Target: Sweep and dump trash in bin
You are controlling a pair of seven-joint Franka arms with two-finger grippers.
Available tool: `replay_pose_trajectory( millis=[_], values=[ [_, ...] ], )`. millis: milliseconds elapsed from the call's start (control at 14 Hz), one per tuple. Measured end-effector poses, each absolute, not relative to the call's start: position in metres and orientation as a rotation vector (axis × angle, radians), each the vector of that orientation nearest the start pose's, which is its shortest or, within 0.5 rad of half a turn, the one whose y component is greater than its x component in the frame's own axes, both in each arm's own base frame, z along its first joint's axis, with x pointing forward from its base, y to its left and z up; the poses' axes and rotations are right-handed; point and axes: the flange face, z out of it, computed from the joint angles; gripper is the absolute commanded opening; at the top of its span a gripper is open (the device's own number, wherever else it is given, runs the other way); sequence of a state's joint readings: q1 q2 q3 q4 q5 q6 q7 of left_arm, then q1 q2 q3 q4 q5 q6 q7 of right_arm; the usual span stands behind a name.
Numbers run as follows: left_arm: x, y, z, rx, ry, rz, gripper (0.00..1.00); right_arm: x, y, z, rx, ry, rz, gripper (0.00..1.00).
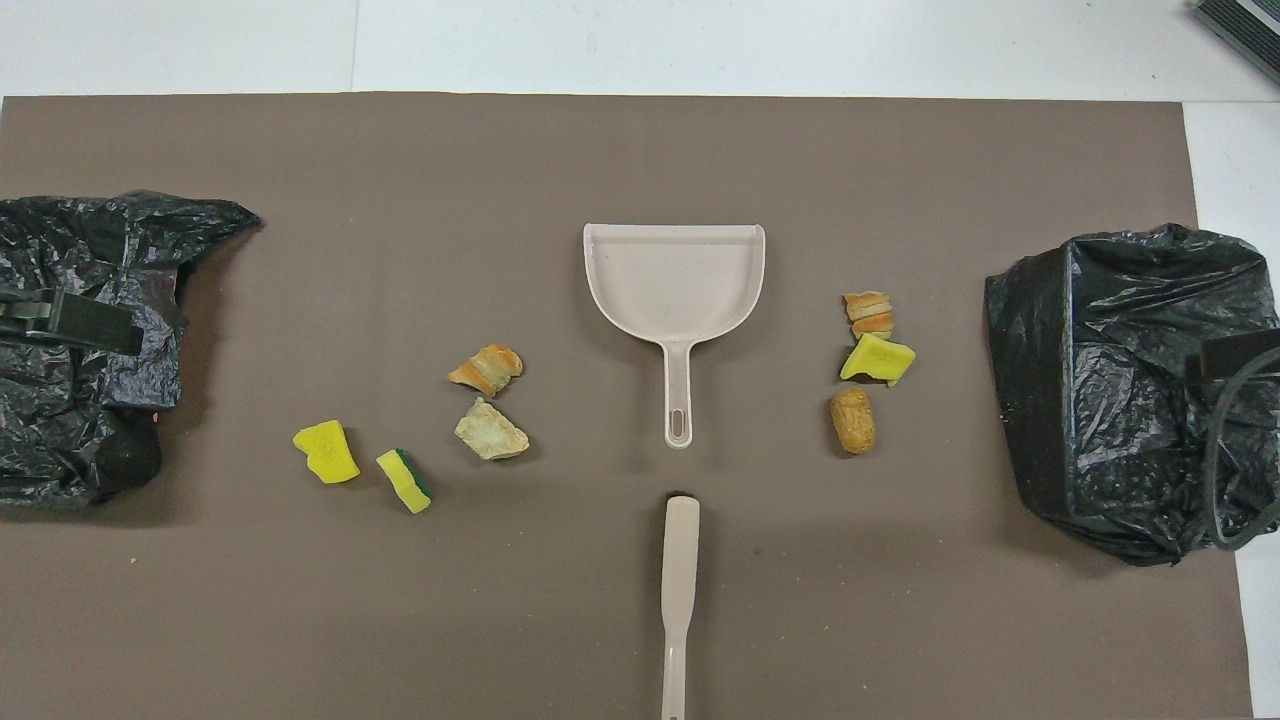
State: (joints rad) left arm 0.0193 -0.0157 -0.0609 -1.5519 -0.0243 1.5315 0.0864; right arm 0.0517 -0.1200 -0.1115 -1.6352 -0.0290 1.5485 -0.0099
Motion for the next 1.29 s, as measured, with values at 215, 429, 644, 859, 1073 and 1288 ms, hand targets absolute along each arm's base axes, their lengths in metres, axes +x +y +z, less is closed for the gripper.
replay_pose_trajectory(
  millis=[215,429,644,859,1073,1288],
  values=[
    [0.545,-0.024,0.638,-3.159,0.201,0.009,1.0,0.513,-0.028,0.659,-3.159,0.052,-0.06,1.0],
    [0.544,-0.024,0.637,-3.159,0.201,0.023,1.0,0.513,-0.03,0.659,-3.158,0.056,-0.062,1.0],
    [0.542,-0.024,0.637,-3.159,0.202,0.033,1.0,0.513,-0.032,0.659,-3.158,0.063,-0.062,1.0],
    [0.539,-0.024,0.636,-3.158,0.207,0.041,1.0,0.512,-0.037,0.659,-3.157,0.074,-0.061,1.0],
    [0.535,-0.028,0.634,-3.157,0.226,0.053,1.0,0.509,-0.033,0.658,-3.158,0.058,-0.036,1.0],
    [0.528,-0.056,0.626,-3.156,0.306,0.082,1.0,0.507,-0.033,0.66,-3.157,0.057,-0.039,1.0]
  ],
)
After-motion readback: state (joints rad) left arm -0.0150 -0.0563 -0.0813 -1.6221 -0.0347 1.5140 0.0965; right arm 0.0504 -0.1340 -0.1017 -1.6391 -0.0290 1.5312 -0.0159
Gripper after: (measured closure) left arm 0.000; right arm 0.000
